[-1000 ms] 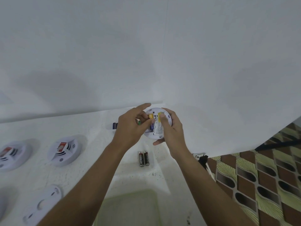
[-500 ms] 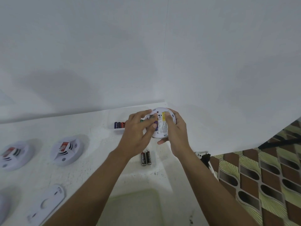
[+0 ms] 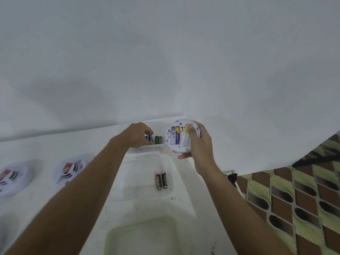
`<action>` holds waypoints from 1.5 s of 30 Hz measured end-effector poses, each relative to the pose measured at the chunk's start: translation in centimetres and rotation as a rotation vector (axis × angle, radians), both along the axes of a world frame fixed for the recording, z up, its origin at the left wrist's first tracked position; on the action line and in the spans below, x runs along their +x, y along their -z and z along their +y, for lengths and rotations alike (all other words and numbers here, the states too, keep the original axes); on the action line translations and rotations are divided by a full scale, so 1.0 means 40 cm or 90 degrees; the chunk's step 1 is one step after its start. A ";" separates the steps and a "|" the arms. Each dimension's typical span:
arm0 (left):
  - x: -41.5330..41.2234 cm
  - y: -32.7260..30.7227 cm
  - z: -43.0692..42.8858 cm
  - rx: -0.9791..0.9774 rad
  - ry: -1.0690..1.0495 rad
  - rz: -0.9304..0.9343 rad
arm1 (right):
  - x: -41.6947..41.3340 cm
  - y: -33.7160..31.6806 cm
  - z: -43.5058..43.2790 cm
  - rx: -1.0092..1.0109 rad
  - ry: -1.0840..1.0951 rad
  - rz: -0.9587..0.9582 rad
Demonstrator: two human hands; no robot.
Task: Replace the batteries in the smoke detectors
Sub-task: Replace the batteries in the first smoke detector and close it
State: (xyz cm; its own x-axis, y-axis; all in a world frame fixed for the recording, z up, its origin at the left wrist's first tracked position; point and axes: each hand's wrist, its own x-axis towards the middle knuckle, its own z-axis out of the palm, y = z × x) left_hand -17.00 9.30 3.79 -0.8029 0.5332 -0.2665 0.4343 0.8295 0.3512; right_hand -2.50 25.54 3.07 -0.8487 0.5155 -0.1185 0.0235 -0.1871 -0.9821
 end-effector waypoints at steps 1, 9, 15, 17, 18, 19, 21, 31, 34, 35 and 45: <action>-0.005 0.000 0.004 -0.024 0.015 0.016 | -0.001 0.001 0.001 0.000 -0.002 0.000; -0.016 0.014 0.030 -0.060 0.041 0.083 | -0.005 0.001 0.008 0.006 -0.026 0.001; -0.001 0.006 0.002 0.057 -0.027 0.095 | 0.001 0.005 0.008 0.001 -0.034 -0.003; 0.033 -0.017 -0.002 0.148 -0.076 0.091 | 0.004 0.007 0.007 -0.005 -0.036 -0.006; 0.049 -0.028 -0.003 0.202 -0.102 0.096 | 0.004 0.008 0.007 -0.007 -0.038 -0.006; 0.067 -0.039 -0.004 0.261 -0.131 0.108 | 0.005 0.009 0.006 -0.010 -0.040 -0.005; 0.105 -0.053 0.001 0.376 -0.182 0.146 | 0.007 0.008 0.005 -0.016 -0.042 -0.001; 0.286 -0.030 0.008 0.534 -0.117 0.294 | 0.016 -0.018 -0.002 0.009 -0.086 0.052; 0.302 -0.013 0.001 0.517 -0.088 0.305 | 0.017 -0.025 -0.003 0.031 -0.096 0.051; 0.304 -0.008 -0.004 0.505 -0.084 0.290 | 0.018 -0.025 -0.002 0.035 -0.099 0.050; 0.318 0.012 -0.051 0.605 -0.207 -0.061 | 0.030 -0.025 -0.039 0.107 -0.156 0.025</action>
State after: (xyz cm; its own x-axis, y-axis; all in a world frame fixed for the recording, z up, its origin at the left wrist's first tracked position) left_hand -4.28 7.25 3.31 -0.9445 0.3176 0.0839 0.1719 0.2601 0.9502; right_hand -1.30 23.97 4.05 -0.9523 0.3049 -0.0128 0.0086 -0.0153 -0.9998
